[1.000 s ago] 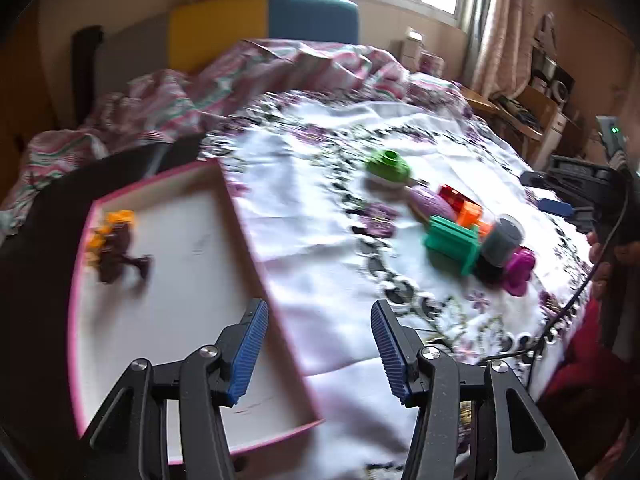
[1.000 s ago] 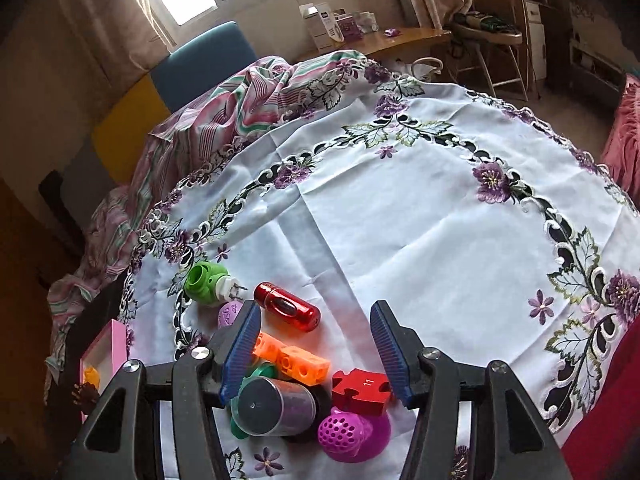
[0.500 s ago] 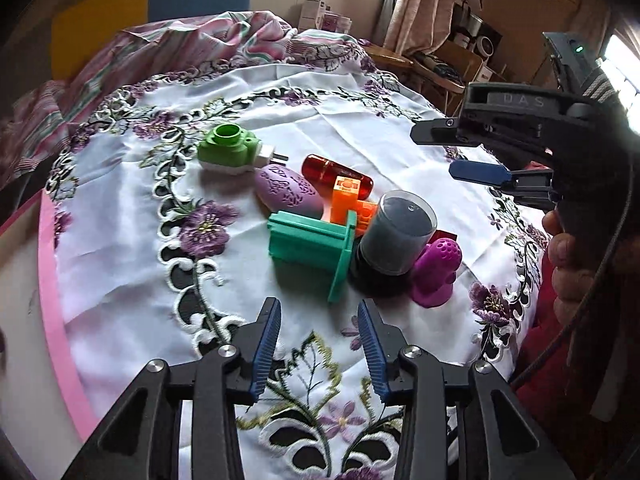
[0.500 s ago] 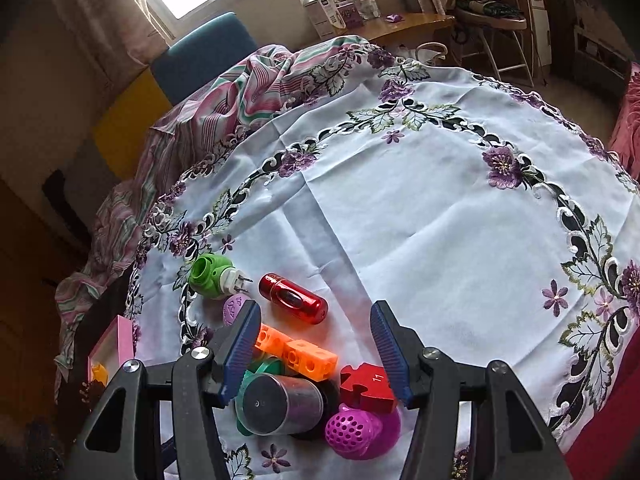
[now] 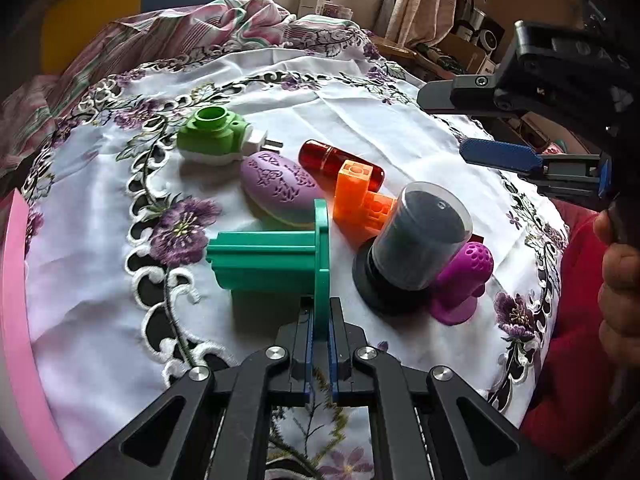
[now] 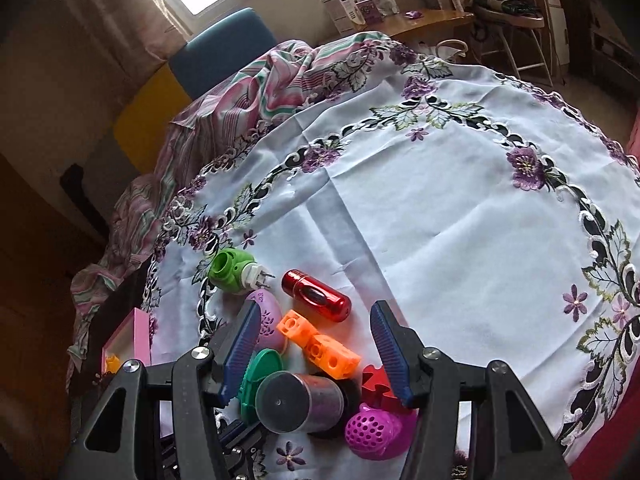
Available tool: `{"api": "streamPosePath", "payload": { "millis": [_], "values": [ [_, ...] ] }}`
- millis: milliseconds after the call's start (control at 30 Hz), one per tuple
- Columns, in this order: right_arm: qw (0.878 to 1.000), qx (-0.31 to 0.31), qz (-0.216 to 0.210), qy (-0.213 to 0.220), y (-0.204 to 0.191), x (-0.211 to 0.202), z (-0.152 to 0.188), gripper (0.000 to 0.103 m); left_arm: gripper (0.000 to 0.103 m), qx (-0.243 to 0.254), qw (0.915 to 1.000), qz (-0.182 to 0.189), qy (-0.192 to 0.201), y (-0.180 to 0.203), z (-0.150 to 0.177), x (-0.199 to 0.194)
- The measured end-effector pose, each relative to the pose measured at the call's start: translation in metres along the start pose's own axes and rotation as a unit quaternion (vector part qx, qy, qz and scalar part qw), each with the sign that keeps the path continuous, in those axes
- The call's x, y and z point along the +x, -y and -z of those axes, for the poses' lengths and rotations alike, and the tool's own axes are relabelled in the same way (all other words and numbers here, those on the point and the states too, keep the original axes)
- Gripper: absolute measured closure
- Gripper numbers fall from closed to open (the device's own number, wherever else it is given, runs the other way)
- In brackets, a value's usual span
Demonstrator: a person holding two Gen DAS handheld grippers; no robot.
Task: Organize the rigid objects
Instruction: 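Grasp the teal spool with the left tool, then carry the teal spool toward the tray with the left tool while the right tool grasps the black container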
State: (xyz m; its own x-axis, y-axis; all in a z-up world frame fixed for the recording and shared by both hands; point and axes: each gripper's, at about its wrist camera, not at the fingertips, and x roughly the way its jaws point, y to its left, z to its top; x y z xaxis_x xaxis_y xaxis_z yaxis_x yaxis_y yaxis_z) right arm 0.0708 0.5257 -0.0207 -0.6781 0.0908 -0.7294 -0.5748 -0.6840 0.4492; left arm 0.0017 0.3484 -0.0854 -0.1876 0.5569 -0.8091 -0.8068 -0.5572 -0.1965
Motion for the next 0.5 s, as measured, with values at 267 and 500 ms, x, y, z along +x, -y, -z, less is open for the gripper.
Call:
{"api": "streamPosePath", "payload": {
  "millis": [267, 500],
  "values": [
    [0.995, -0.076, -0.037, -0.060, -0.032, 0.019, 0.014, 0.045, 0.097, -0.032, 0.9991, -0.021, 0.019, -0.022, 0.023, -0.036],
    [0.988, -0.136, 0.001, -0.079, -0.049, 0.025, 0.030, 0.042, 0.097, -0.041, 0.9971, -0.034, 0.054, -0.030, 0.027, -0.072]
  ]
}}
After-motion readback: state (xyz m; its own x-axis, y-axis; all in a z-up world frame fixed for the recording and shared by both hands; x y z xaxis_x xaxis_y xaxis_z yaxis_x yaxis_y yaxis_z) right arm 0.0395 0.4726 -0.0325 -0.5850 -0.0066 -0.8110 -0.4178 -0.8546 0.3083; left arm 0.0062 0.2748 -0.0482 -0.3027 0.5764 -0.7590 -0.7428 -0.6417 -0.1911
